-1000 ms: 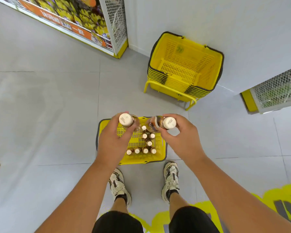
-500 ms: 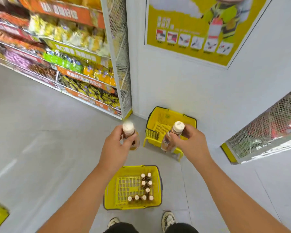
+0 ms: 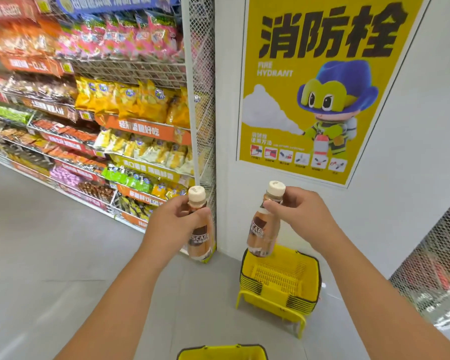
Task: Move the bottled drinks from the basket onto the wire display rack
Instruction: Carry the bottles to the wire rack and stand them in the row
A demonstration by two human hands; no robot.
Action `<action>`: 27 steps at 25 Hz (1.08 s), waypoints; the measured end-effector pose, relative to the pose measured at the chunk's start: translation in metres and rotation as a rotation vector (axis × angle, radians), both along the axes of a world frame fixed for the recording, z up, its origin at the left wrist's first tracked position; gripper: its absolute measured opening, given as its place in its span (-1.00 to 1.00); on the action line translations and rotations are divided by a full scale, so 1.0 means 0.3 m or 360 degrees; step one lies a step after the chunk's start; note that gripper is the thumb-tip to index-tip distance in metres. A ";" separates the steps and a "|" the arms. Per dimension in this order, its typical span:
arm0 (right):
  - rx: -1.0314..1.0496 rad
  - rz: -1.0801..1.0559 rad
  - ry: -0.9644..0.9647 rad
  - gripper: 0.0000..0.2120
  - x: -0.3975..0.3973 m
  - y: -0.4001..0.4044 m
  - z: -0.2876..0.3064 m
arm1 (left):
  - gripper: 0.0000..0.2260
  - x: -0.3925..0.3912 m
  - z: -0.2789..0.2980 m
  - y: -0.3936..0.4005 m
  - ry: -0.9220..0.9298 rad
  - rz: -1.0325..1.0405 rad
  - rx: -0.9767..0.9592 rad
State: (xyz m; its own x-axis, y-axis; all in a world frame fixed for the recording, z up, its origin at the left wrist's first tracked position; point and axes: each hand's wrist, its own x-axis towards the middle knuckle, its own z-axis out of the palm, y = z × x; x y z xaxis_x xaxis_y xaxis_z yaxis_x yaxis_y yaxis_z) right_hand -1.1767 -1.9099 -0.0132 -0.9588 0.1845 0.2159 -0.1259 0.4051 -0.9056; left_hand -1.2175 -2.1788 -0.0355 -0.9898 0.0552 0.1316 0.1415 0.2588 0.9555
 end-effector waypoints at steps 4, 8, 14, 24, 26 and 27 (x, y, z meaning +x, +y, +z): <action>0.0053 0.0066 -0.0016 -0.90 -0.077 -0.040 0.104 | -0.82 -0.061 0.124 -0.061 0.0039 -0.0007 -0.0086; 0.0079 0.0170 0.0047 -0.89 -0.137 -0.049 0.175 | -0.86 -0.093 0.232 -0.073 0.0106 0.0116 -0.0040; 0.0029 0.0452 0.0178 -0.81 -0.204 -0.020 0.256 | -0.83 -0.069 0.278 -0.040 0.0153 0.0327 0.0087; -0.0009 0.1054 0.0252 -0.78 -0.257 -0.135 0.277 | -0.83 0.201 0.297 -0.087 0.0178 0.0844 0.0162; -0.0029 0.1206 0.0241 -0.78 -0.244 -0.223 0.279 | -0.80 0.286 0.300 -0.150 0.0153 0.1012 0.0122; -0.0041 0.1267 0.0246 -0.79 -0.234 -0.269 0.280 | -0.77 0.328 0.306 -0.183 0.0148 0.1080 0.0111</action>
